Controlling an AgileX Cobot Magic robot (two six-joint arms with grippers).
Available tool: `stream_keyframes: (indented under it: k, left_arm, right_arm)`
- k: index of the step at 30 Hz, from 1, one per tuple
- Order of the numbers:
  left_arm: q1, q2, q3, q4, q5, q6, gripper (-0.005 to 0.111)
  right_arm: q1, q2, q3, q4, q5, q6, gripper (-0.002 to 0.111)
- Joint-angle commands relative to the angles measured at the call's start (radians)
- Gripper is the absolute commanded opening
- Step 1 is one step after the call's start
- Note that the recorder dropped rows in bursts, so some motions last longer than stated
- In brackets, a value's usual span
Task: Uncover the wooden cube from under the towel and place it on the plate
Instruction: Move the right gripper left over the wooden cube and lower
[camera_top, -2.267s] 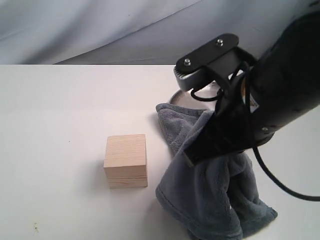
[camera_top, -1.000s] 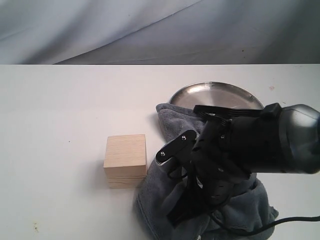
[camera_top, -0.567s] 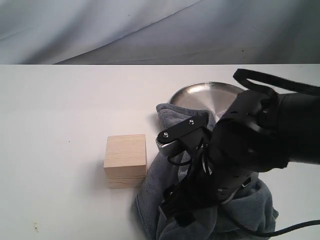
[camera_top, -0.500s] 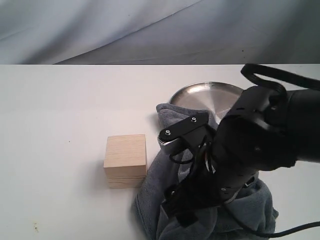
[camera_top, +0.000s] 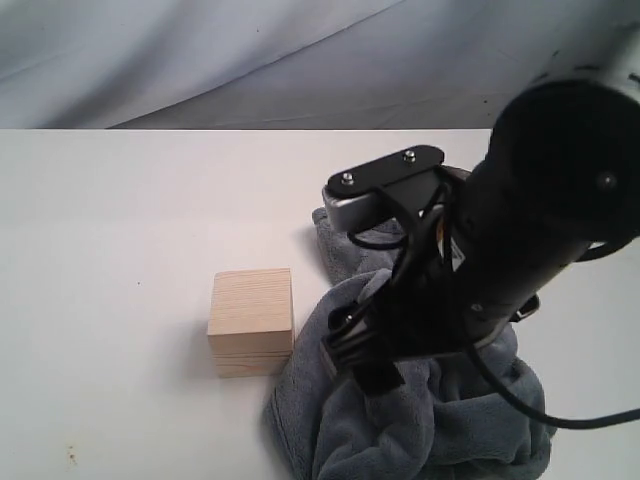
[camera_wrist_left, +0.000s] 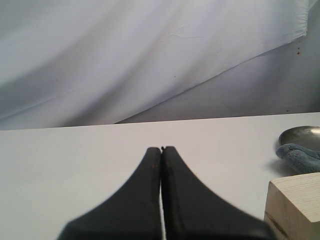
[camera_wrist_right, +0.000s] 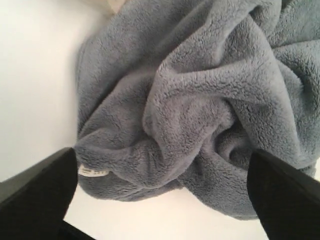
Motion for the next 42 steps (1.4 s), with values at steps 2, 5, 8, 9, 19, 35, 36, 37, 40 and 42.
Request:
stream_keyframes:
  k: [2, 5, 8, 9, 19, 35, 36, 37, 40, 42]
  left_arm:
    - [-0.005, -0.004, 0.004, -0.002, 0.000, -0.003, 0.000]
    - [-0.005, -0.004, 0.004, -0.002, 0.000, -0.003, 0.000]
    - [-0.005, -0.004, 0.004, -0.002, 0.000, -0.003, 0.000]
    - [-0.005, -0.004, 0.004, -0.002, 0.000, -0.003, 0.000]
    - [-0.005, -0.004, 0.004, -0.002, 0.000, -0.003, 0.000]
    - [-0.005, -0.004, 0.004, -0.002, 0.000, -0.003, 0.000]
    - [-0.005, -0.004, 0.004, -0.002, 0.000, -0.003, 0.000]
    - [-0.005, -0.004, 0.004, -0.002, 0.000, -0.003, 0.000]
    - [-0.005, -0.004, 0.004, -0.002, 0.000, -0.003, 0.000]
    - [-0.005, -0.004, 0.004, -0.002, 0.000, -0.003, 0.000]
  right_arm:
    - [0.001, -0.007, -0.078, 0.079, 0.004, 0.006, 0.084]
    - [0.001, 0.005, -0.109, 0.095, -0.001, 0.009, 0.084]
    - [0.001, 0.042, -0.153, 0.126, -0.001, 0.008, 0.084]
    - [0.001, 0.061, -0.171, 0.133, -0.001, 0.008, 0.084]
    - [0.001, 0.282, -0.367, 0.150, 0.036, 0.008, 0.084]
    - [0.001, 0.499, -0.587, 0.092, 0.060, 0.093, 0.084]
    - [0.001, 0.509, -0.595, 0.067, 0.062, 0.115, 0.084]
    - [0.001, 0.517, -0.602, 0.049, 0.067, 0.134, 0.084]
    - [0.001, 0.534, -0.611, 0.033, 0.064, 0.154, 0.084]
    - [0.001, 0.544, -0.611, 0.033, 0.058, 0.165, 0.084]
